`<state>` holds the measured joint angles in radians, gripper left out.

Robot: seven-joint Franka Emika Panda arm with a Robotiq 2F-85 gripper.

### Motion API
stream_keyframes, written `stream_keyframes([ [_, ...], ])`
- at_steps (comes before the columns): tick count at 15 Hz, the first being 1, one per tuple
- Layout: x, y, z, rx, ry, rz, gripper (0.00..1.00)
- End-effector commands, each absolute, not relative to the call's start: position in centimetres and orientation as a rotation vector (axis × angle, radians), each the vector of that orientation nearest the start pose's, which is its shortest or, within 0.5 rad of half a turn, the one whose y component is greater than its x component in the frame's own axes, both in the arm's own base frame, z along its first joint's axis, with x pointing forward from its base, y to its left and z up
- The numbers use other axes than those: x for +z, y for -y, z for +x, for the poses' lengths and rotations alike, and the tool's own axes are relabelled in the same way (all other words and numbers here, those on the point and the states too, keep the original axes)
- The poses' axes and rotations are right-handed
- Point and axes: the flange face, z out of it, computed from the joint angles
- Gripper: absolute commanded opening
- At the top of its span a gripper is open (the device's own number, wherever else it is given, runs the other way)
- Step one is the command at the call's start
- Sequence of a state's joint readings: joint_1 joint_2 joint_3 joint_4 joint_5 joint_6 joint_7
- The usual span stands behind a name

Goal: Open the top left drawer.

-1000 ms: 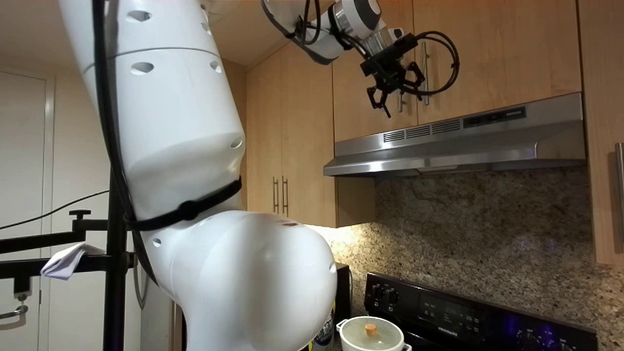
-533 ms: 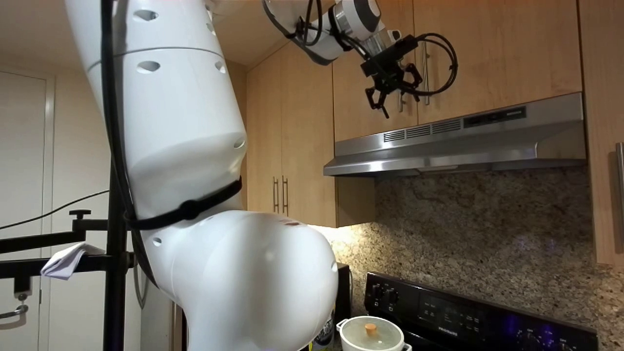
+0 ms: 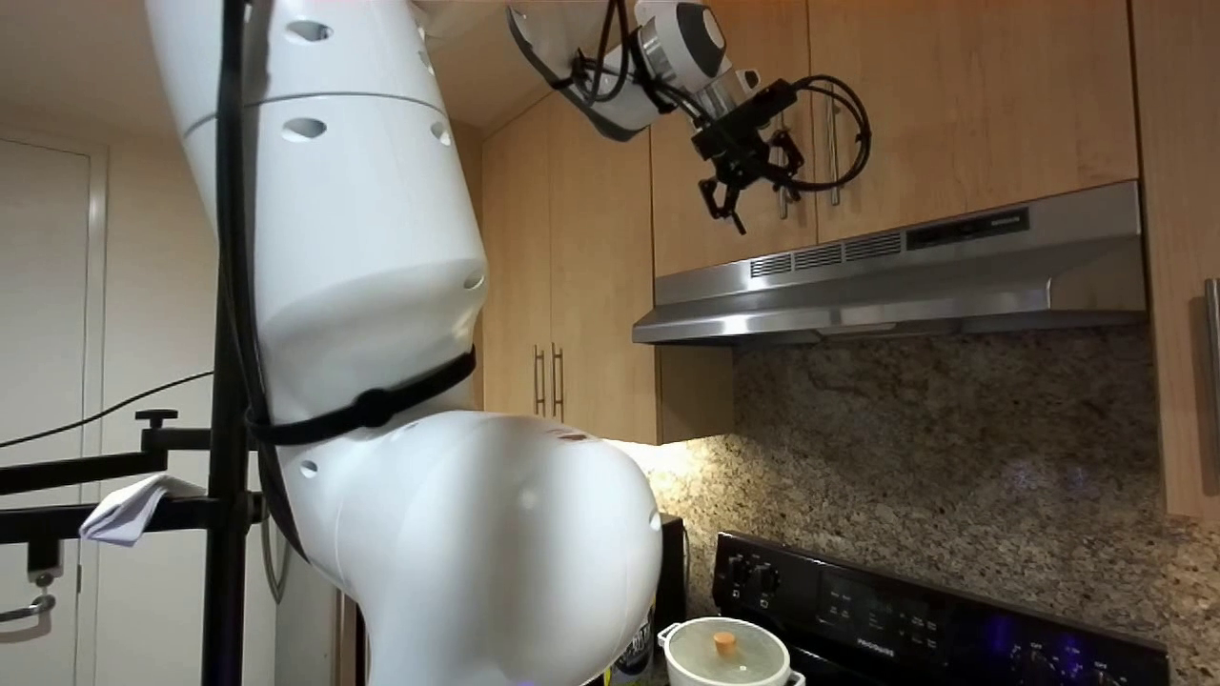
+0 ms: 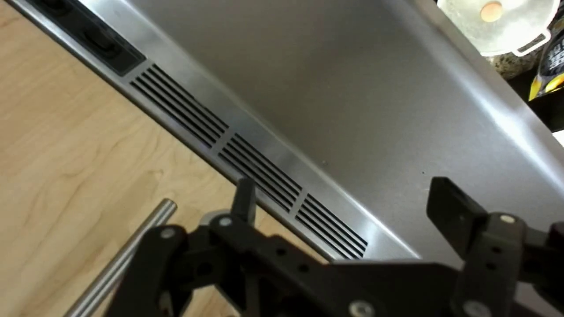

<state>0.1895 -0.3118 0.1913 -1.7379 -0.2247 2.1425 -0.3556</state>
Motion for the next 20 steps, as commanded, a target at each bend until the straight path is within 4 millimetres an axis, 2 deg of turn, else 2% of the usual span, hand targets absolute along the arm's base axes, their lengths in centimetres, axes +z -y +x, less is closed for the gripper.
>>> stream_keyframes([
  [1,79.3,-20.8,45.7,-1.323,1.357,-2.861,1.0],
  [4,81.7,-20.5,46.1,-1.36,1.46,-2.766,1.0],
  [7,84.5,-19.4,46.4,-1.388,1.6,-2.643,1.0],
  [11,87.0,-18.1,47.6,-1.382,1.742,-2.443,1.0],
  [14,87.6,-17.5,49.1,-1.313,1.8,-2.364,1.0],
  [16,87.5,-17.4,50.3,-1.285,1.802,-2.376,1.0],
  [20,86.5,-18.3,52.9,-1.219,1.822,-2.373,1.0],
])
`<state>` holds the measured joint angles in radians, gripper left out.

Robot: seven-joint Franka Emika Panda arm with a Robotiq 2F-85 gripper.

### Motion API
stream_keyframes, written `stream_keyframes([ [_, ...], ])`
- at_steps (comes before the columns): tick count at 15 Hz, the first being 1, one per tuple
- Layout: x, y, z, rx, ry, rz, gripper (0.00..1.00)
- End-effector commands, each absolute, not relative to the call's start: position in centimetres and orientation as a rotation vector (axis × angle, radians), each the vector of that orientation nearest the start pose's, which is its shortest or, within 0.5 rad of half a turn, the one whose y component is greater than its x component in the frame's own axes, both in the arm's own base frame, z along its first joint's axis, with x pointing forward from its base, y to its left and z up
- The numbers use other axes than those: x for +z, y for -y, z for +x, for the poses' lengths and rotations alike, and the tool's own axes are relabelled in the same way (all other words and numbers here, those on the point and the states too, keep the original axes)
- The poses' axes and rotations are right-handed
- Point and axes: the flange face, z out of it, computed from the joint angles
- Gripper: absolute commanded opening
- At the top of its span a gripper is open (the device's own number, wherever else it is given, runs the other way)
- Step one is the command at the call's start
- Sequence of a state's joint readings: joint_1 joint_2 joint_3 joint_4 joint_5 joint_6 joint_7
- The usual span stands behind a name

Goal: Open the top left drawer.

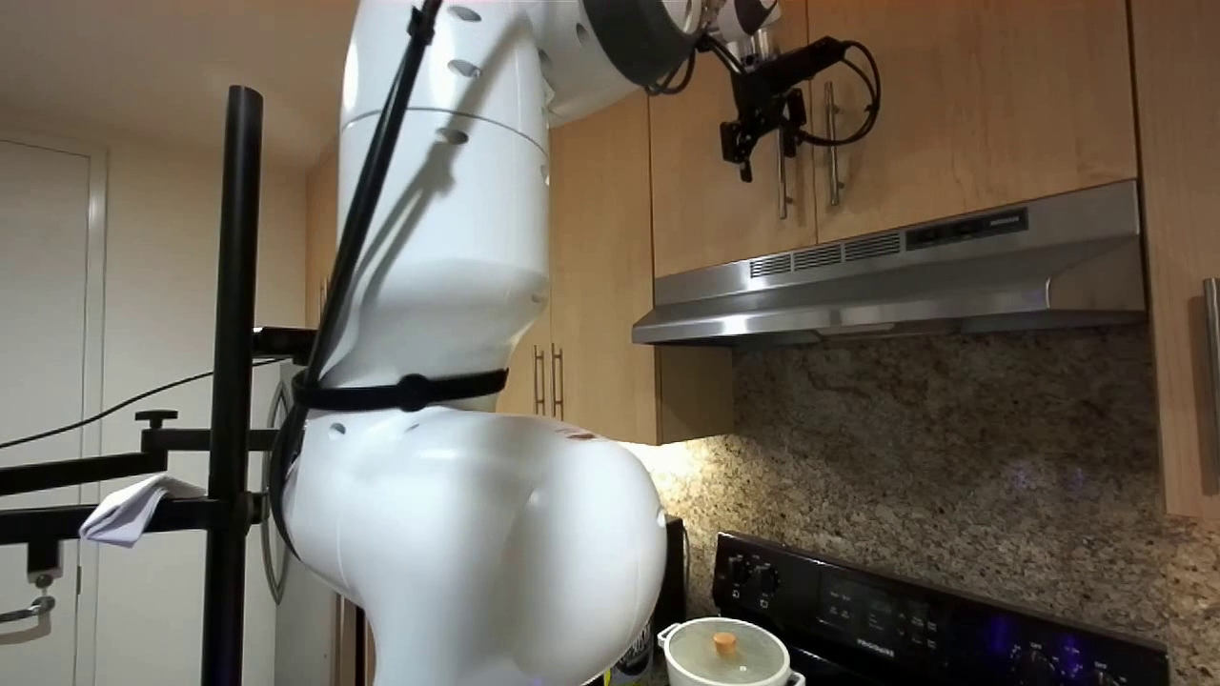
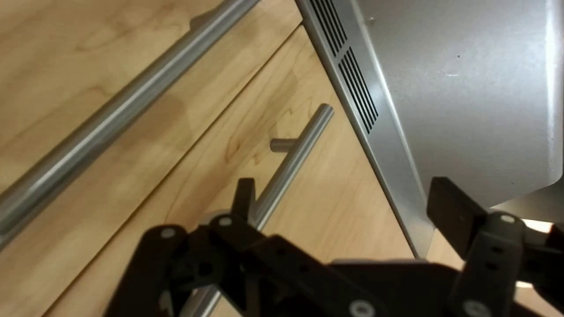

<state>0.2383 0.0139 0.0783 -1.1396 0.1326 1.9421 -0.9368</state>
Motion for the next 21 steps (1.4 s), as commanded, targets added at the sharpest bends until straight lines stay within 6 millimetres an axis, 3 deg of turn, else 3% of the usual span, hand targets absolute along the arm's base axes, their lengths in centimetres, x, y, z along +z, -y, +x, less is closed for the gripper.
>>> stream_keyframes([
  [1,86.3,-18.7,53.4,-1.205,1.832,-2.358,1.0],
  [9,85.0,-21.2,56.1,-1.162,1.853,-2.316,1.0],
  [21,84.6,-23.0,54.6,-1.075,2.026,-2.146,1.0],
])
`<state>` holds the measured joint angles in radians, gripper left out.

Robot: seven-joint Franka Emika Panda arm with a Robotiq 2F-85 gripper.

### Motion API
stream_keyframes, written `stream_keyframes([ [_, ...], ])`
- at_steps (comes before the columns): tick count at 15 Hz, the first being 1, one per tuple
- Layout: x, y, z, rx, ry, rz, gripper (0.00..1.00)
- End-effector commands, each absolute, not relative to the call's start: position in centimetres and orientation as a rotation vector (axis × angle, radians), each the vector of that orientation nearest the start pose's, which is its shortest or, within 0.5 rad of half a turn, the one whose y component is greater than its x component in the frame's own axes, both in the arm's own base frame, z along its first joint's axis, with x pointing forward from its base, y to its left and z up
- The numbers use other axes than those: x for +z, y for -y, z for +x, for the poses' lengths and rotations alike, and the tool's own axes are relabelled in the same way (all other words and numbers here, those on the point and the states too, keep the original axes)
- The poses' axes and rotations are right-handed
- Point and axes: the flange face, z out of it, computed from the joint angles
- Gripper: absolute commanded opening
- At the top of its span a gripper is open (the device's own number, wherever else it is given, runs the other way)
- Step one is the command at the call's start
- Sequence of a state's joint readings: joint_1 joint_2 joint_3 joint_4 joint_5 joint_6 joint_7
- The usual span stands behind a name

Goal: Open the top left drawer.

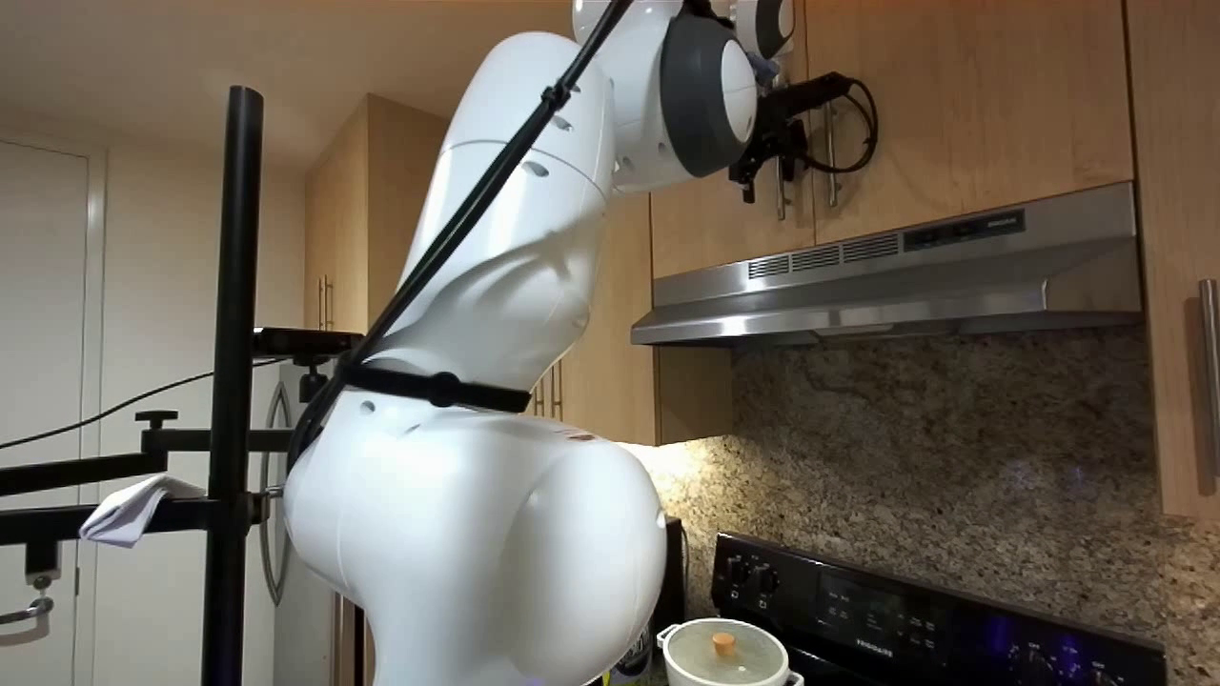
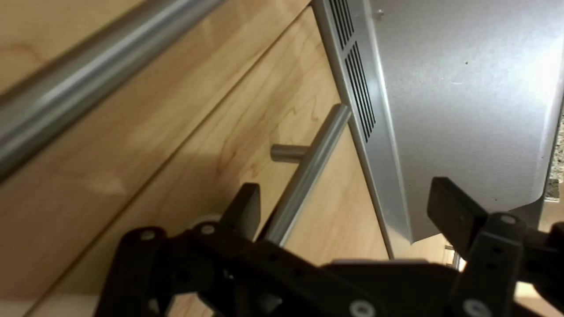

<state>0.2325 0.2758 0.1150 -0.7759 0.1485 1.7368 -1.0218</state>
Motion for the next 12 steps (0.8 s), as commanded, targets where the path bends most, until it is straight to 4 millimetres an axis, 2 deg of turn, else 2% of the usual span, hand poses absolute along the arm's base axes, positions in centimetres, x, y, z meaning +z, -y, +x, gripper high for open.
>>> stream_keyframes([
  [1,84.5,-23.1,54.6,-1.074,2.028,-2.142,1.0],
  [9,85.0,-24.3,53.1,-1.078,2.058,-2.161,1.0],
  [12,84.8,-24.8,52.8,-1.055,2.078,-2.255,1.0],
])
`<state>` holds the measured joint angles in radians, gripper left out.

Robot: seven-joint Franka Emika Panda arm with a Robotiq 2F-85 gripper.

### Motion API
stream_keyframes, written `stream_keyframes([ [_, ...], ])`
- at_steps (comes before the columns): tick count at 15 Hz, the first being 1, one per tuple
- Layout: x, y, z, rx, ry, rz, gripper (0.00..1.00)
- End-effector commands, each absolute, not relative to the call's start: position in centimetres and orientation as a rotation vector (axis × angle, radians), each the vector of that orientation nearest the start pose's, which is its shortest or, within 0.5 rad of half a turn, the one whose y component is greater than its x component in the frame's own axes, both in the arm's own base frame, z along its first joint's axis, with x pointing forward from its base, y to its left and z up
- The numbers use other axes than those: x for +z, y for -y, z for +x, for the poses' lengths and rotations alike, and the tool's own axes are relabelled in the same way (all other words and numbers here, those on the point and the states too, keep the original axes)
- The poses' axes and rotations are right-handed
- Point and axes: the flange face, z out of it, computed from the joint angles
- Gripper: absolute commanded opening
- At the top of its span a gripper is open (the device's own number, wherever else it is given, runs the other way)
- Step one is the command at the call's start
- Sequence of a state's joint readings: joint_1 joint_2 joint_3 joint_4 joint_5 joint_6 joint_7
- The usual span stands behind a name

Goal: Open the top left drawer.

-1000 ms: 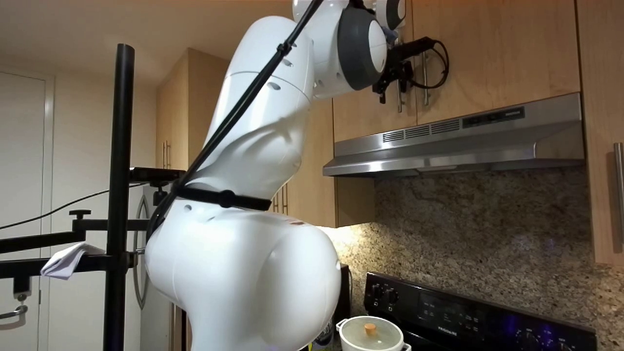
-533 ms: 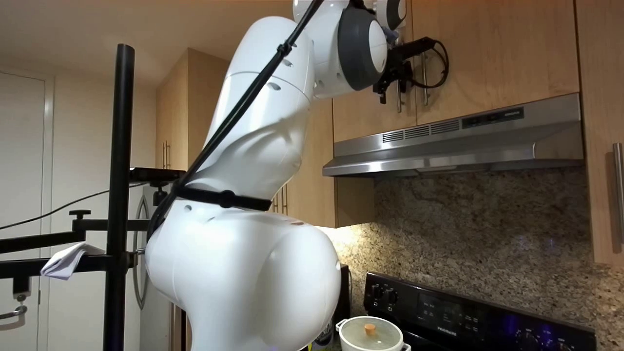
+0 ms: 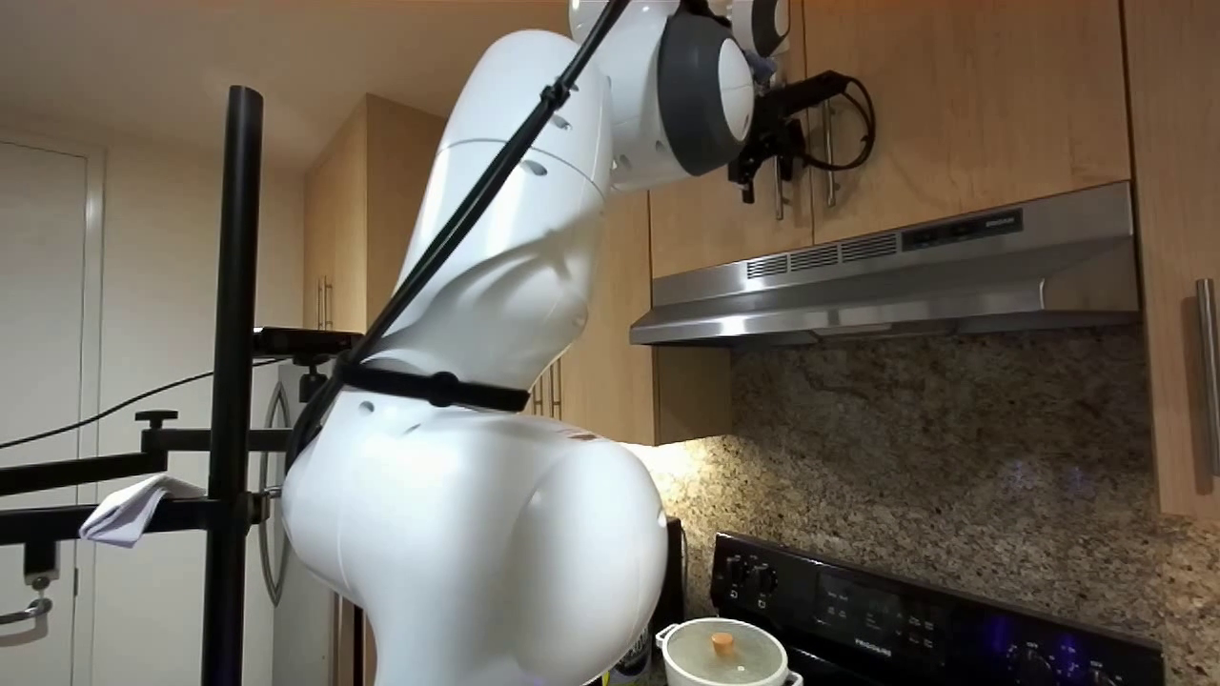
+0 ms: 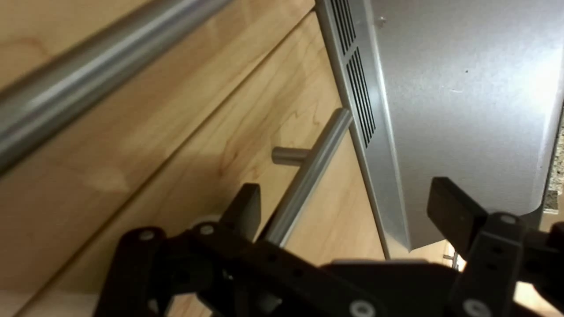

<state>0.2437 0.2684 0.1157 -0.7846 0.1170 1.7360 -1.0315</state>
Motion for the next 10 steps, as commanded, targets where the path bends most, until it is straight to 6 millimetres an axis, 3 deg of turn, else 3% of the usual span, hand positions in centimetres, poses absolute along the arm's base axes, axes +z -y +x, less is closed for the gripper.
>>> stream_keyframes([
  [1,85.2,-20.3,55.4,-1.093,1.973,-2.341,1.0],
  [7,85.1,-19.7,55.7,-1.092,1.965,-2.368,1.0],
  [10,85.3,-19.2,54.6,-1.043,1.971,-2.174,1.0],
])
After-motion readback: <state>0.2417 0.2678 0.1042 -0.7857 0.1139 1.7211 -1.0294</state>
